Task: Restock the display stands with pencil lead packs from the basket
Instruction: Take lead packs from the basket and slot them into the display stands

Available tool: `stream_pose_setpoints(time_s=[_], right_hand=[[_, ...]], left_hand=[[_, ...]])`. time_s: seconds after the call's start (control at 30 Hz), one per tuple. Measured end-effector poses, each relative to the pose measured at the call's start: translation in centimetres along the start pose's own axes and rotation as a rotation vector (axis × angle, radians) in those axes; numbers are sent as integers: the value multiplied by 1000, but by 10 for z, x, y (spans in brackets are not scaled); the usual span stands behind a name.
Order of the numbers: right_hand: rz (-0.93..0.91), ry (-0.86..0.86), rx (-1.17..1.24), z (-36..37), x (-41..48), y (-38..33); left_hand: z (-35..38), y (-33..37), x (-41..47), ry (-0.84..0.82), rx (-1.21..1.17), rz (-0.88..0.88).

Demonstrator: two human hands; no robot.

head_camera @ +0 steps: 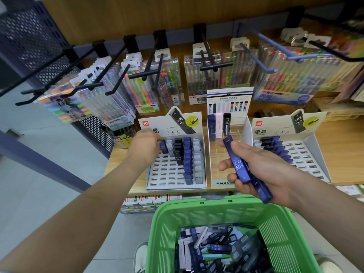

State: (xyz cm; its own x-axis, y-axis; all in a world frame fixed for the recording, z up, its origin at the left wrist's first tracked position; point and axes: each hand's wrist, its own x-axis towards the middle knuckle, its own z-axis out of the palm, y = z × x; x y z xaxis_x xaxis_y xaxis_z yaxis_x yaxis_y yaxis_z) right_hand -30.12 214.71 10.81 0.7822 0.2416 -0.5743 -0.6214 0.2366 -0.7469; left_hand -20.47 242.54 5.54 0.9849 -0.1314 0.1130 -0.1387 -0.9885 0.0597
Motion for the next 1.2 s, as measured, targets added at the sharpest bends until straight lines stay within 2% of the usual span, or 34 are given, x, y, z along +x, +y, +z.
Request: stream_pose_setpoints(time_s=[0.07, 0.13, 0.17, 0.23, 0.3, 0.37, 0.57, 0.67, 0.77, 0.9, 1.0, 1.13, 1.2], right_hand=[[15, -38, -15, 2, -3, -1], [14, -96, -36, 5, -7, -3], [6, -122, -57, 7, -8, -4], [-14, -166, -90, 11, -10, -4], [-22, -194, -100, 13, -12, -4], [-17, -216, -100, 13, -13, -6], [39, -245, -51, 11, -17, -7], [2, -248, -17, 9, -17, -11], [-85, -189, -12, 5, -17, -13], [-136, -63, 136, 7, -13, -10], [-108, -25, 231, 10, -11, -7], [-54, -11, 203, 17, -10, 0], [-62, 3, 174, 16, -10, 0]], left_hand=[[-15, 10, 1, -21, -83, -101], [-35, 27, 2, -120, -500, -275], [-49, 38, -1, -243, -782, -328], [-75, 57, -12, -493, -1154, -255], [-93, 72, -24, -649, -1330, -123], [-103, 85, -35, -706, -1430, -64], [-108, 97, -50, -502, -1434, -126], [-106, 93, -54, -406, -1370, -194], [-105, 89, -59, -414, -1379, -257], [-104, 97, -68, -504, -1461, -291], [-96, 111, -74, -506, -1494, -273], [-74, 130, -83, -283, -1218, -91], [-69, 136, -86, -265, -1191, -42]])
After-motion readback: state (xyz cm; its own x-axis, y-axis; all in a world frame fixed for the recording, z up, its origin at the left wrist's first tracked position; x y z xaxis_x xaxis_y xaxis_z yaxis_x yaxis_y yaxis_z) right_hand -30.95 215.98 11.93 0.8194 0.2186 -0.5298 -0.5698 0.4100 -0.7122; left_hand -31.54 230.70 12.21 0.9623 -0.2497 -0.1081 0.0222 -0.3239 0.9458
